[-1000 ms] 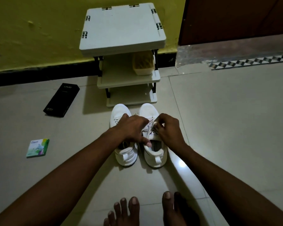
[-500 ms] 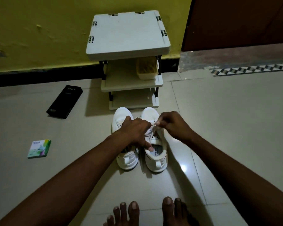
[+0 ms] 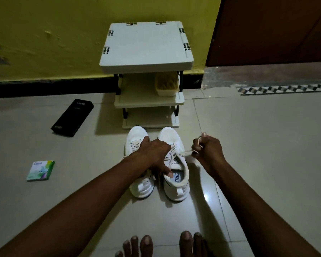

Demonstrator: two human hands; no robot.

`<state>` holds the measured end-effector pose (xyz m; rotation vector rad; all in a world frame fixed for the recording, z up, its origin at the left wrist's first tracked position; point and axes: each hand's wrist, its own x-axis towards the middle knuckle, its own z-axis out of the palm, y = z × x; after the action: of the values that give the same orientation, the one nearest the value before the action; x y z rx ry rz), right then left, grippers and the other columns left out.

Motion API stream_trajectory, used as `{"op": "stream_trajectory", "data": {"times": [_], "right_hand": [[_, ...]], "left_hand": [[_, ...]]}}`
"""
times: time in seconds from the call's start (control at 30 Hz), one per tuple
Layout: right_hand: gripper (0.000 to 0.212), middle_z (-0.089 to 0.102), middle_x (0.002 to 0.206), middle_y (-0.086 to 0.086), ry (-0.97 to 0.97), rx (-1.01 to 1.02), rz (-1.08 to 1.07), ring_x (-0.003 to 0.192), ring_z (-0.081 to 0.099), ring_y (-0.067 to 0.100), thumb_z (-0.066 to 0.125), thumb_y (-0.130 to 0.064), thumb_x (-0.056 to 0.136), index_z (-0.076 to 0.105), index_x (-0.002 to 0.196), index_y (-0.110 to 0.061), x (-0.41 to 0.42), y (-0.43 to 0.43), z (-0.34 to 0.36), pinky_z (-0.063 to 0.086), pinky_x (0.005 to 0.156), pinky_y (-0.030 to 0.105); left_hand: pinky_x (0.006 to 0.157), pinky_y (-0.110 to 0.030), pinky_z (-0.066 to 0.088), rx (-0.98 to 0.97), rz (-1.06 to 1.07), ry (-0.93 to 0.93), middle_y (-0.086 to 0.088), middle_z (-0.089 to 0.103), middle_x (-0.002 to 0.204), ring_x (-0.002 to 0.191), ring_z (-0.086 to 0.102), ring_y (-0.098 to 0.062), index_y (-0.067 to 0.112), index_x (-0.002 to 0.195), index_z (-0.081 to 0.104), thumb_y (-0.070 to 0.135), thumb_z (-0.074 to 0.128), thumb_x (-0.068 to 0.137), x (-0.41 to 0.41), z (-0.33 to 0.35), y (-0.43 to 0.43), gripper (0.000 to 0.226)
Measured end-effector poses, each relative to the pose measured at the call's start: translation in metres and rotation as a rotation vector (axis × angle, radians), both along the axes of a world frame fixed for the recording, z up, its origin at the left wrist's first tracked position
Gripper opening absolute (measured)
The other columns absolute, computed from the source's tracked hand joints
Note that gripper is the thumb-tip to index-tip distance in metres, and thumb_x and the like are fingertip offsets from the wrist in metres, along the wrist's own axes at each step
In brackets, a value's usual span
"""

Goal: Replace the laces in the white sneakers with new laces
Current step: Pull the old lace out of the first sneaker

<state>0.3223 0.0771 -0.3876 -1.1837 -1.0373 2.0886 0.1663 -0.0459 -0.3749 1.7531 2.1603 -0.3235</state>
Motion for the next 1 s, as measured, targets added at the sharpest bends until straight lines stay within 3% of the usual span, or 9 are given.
{"op": "stream_trajectory", "data": {"times": [0.13,0.33,0.47,0.57,0.67,0.77,0.8,0.87,1.0], "right_hand": [[0.030,0.050,0.070,-0.003,-0.403,1.117,0.631,0.060,0.046,0.010,0.048,-0.032,0.105,0.043,0.080,-0.017,0.002,0.000,-0.001,0.035,0.057,0.023],[0.020,0.044,0.099,0.006,-0.671,1.642,1.171,0.074,0.054,0.028,0.061,-0.022,0.094,0.059,0.107,-0.007,-0.014,0.003,0.007,0.050,0.066,0.042],[0.012,0.043,0.107,0.009,-0.662,1.762,1.220,0.066,0.048,0.022,0.058,-0.014,0.095,0.058,0.103,-0.006,-0.018,0.004,0.002,0.047,0.060,0.039],[0.003,0.046,0.103,0.008,-0.540,1.671,0.834,0.075,0.048,0.019,0.057,-0.010,0.091,0.055,0.089,-0.009,-0.013,0.008,0.003,0.050,0.064,0.040],[0.015,0.058,0.094,0.013,-0.216,0.889,0.035,0.085,0.063,0.019,0.059,-0.010,0.098,0.059,0.084,-0.003,-0.003,0.014,0.015,0.050,0.073,0.030],[0.025,0.059,0.080,0.013,0.164,0.032,-0.169,0.065,0.065,0.022,0.044,-0.017,0.107,0.051,0.087,-0.005,0.002,0.006,0.022,0.056,0.067,0.041],[0.025,0.056,0.075,0.010,0.111,0.063,-0.104,0.054,0.055,0.018,0.042,-0.019,0.108,0.047,0.086,-0.008,0.004,0.002,0.018,0.050,0.059,0.037],[0.022,0.054,0.070,0.004,-0.177,0.681,0.217,0.051,0.046,0.016,0.048,-0.025,0.106,0.043,0.087,-0.014,0.009,-0.003,0.011,0.039,0.053,0.031],[0.023,0.061,0.089,0.001,-0.504,1.480,1.020,0.080,0.055,0.015,0.072,-0.019,0.087,0.064,0.107,-0.015,0.000,0.009,0.014,0.044,0.068,0.027]], "left_hand": [[0.088,-0.046,0.028,-0.027,-0.012,0.010,0.002,0.059,0.111,0.113,0.052,-0.025,0.027,0.098,0.045,0.080,0.072,0.065,0.000,-0.001,0.002,0.068],[0.088,-0.045,0.031,-0.034,-0.009,-0.007,0.004,0.060,0.108,0.112,0.053,-0.022,0.026,0.100,0.048,0.079,0.074,0.064,-0.003,0.002,0.001,0.069],[0.089,-0.045,0.031,-0.026,-0.008,-0.017,0.004,0.061,0.109,0.114,0.054,-0.022,0.027,0.105,0.051,0.079,0.074,0.063,-0.003,0.002,0.000,0.071],[0.088,-0.045,0.031,-0.026,-0.007,-0.013,0.004,0.060,0.107,0.112,0.054,-0.023,0.026,0.107,0.053,0.080,0.074,0.062,-0.003,0.002,0.001,0.073],[0.080,-0.043,0.026,-0.026,0.001,-0.016,0.006,0.056,0.096,0.099,0.053,-0.022,0.025,0.096,0.049,0.081,0.076,0.059,-0.004,0.002,0.002,0.072],[0.080,-0.043,0.026,-0.030,-0.008,-0.014,0.006,0.056,0.095,0.099,0.053,-0.022,0.025,0.096,0.049,0.081,0.076,0.058,-0.002,0.004,0.002,0.073],[0.080,-0.043,0.026,-0.032,-0.013,-0.016,0.006,0.055,0.095,0.100,0.053,-0.023,0.026,0.096,0.049,0.081,0.076,0.058,-0.001,0.005,0.002,0.073],[0.081,-0.043,0.027,-0.024,-0.020,-0.009,0.006,0.054,0.096,0.103,0.054,-0.023,0.026,0.097,0.048,0.081,0.076,0.059,-0.001,0.004,0.001,0.072],[0.087,-0.046,0.030,-0.041,-0.006,-0.015,0.006,0.056,0.102,0.109,0.054,-0.023,0.030,0.097,0.044,0.080,0.075,0.061,-0.002,0.003,0.001,0.070]]}}
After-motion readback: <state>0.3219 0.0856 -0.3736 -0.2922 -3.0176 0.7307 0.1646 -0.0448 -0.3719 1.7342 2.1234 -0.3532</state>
